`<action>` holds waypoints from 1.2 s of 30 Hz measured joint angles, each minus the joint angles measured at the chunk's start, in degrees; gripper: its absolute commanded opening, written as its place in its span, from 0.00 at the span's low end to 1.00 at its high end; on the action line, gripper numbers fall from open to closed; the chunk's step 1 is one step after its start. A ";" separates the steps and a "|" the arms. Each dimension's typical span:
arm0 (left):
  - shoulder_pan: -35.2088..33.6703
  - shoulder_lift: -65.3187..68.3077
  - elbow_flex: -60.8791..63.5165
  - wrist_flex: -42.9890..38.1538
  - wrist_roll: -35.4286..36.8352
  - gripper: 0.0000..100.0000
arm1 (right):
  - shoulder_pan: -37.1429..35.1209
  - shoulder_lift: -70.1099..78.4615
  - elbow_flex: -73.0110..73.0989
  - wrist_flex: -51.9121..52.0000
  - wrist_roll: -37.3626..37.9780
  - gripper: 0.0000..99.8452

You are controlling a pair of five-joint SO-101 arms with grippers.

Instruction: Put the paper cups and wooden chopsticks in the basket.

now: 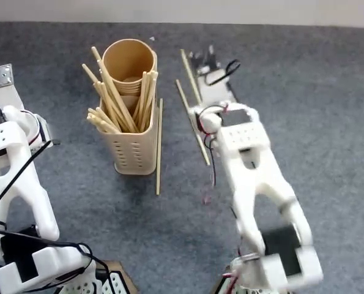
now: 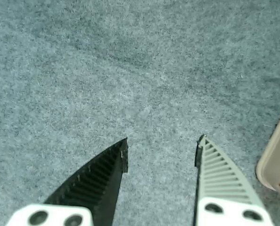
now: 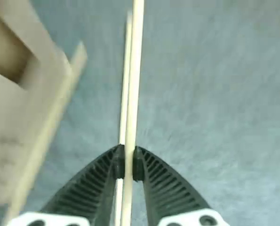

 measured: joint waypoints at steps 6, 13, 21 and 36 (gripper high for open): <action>0.00 0.00 0.00 0.00 0.00 0.25 | -5.54 -22.77 -0.09 0.35 -2.73 0.00; 0.09 0.00 0.35 0.00 0.00 0.25 | -17.41 -29.01 -0.09 -7.21 -2.73 0.00; 0.09 0.00 0.35 0.00 0.00 0.25 | -21.71 -27.16 12.57 -27.87 -10.90 0.00; 0.09 0.00 0.35 0.00 0.00 0.25 | -21.71 -29.36 25.41 -31.47 -11.34 0.11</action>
